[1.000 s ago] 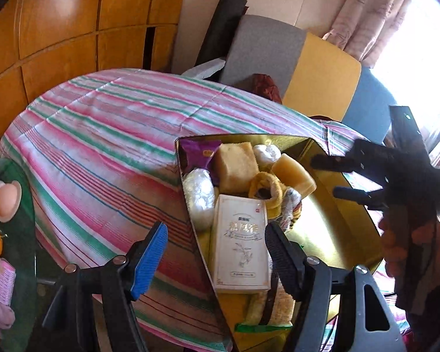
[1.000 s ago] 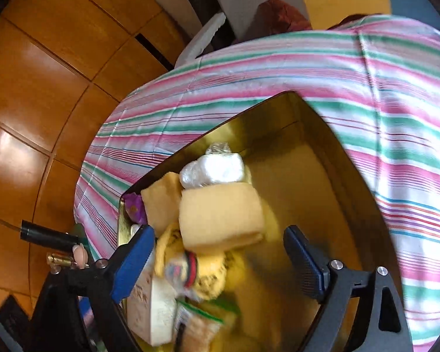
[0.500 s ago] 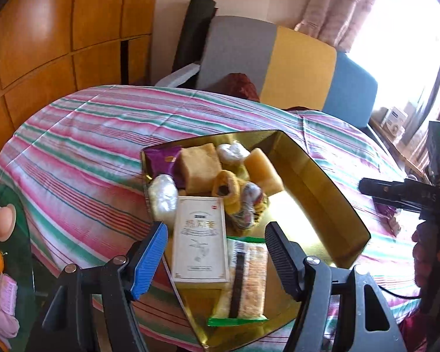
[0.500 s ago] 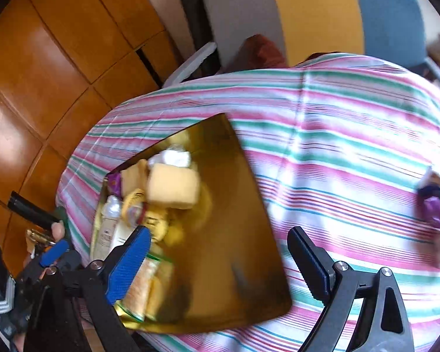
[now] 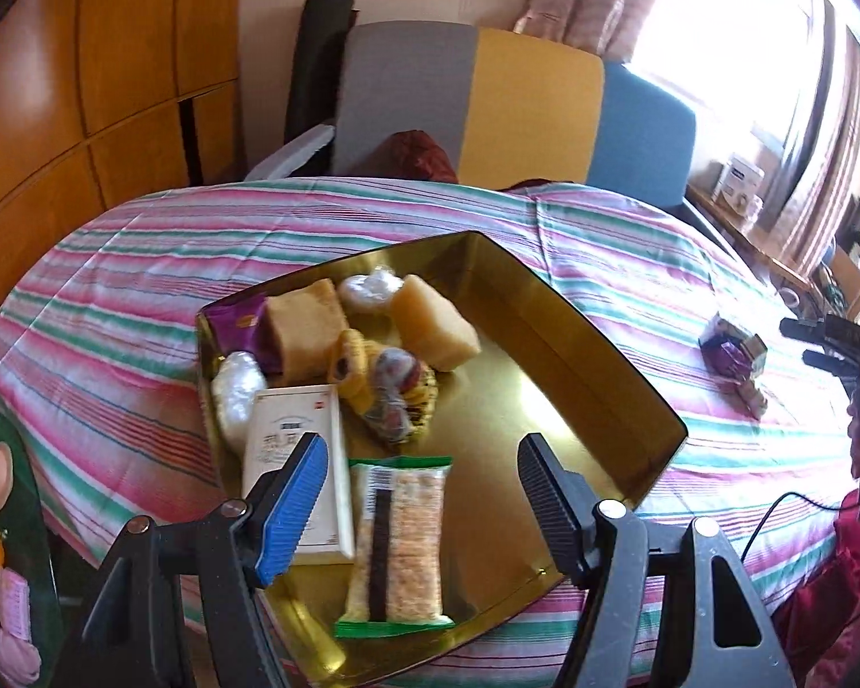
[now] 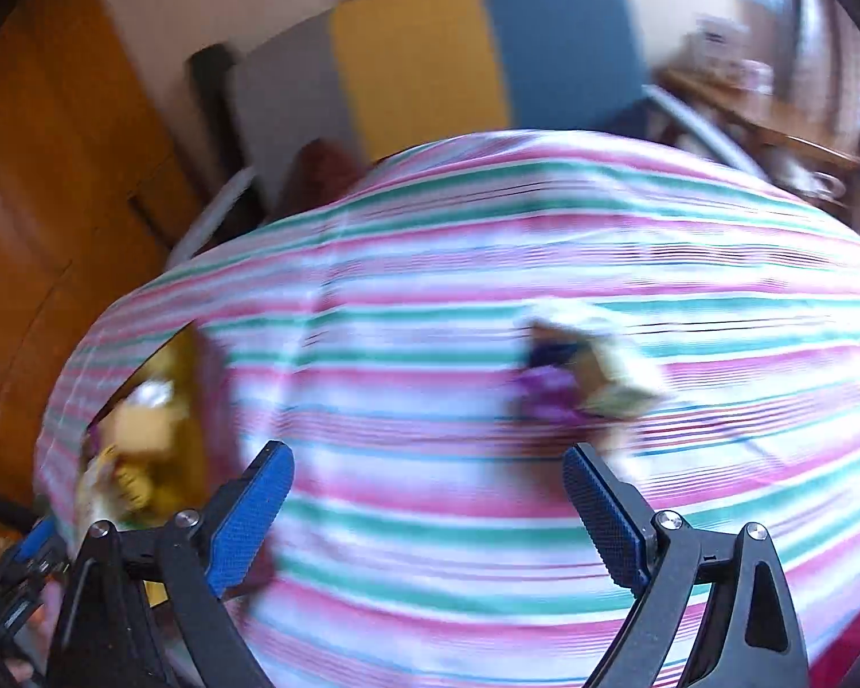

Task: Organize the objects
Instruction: 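Move both grippers back toward the purple packet, green box and white cord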

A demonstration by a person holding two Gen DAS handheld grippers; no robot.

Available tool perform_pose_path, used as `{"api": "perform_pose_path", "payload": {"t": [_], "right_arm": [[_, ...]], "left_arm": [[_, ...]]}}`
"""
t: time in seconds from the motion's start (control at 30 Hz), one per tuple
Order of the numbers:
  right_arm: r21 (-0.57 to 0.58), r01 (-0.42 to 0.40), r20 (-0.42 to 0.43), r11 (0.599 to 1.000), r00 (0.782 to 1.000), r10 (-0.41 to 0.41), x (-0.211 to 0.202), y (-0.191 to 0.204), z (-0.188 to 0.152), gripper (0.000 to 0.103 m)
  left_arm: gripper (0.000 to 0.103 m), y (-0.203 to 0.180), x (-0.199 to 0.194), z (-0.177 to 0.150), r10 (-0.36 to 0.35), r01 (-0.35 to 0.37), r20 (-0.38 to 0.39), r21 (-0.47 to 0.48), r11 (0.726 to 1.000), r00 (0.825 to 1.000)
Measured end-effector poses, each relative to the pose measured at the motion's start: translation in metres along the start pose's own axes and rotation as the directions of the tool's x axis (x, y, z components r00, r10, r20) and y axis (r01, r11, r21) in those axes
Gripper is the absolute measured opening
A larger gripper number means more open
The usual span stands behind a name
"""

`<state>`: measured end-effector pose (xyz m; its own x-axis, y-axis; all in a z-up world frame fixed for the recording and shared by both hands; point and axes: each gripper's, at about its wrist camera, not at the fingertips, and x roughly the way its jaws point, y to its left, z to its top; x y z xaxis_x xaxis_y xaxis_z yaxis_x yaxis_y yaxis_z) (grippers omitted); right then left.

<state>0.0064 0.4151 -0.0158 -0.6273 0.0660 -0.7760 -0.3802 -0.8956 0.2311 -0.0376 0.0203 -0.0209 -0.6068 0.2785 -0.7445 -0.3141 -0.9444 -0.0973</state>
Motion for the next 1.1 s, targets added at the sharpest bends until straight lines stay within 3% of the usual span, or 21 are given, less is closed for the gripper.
{"api": "perform_pose_path", "payload": {"t": [0.17,0.3,0.37,0.43,0.8,1.1], "right_arm": [[0.102,0.168,0.065,0.980,0.982,-0.176,-0.004,-0.073,0.007,0.099],[0.265,0.241,0.050,0.934,0.963,-0.263,0.002,-0.129,-0.003,0.099],[0.385,0.196,0.034,0.902,0.974,-0.226,0.002,-0.152,-0.004,0.099],[0.425,0.173,0.045,0.888,0.976,-0.212,-0.001,-0.162,-0.006,0.099],[0.503,0.116,0.007,0.856,0.990,-0.139,0.003,-0.171,-0.015,0.099],[0.546,0.097,0.018,0.832,0.992,-0.128,-0.001,-0.178,-0.020,0.099]], "left_arm": [[0.069,-0.027,0.003,0.005,-0.017,0.017,-0.002,0.056,0.998,1.000],[0.070,-0.051,0.008,0.010,-0.043,0.044,-0.010,0.101,0.994,0.999],[0.070,-0.063,0.012,0.013,-0.057,0.059,-0.018,0.123,0.991,0.998],[0.070,-0.079,0.017,0.015,-0.071,0.075,-0.030,0.150,0.986,0.997],[0.070,-0.146,0.038,0.016,-0.123,0.141,-0.083,0.271,0.952,0.989],[0.065,-0.188,0.059,0.019,-0.211,0.251,-0.161,0.295,0.922,0.964]]}}
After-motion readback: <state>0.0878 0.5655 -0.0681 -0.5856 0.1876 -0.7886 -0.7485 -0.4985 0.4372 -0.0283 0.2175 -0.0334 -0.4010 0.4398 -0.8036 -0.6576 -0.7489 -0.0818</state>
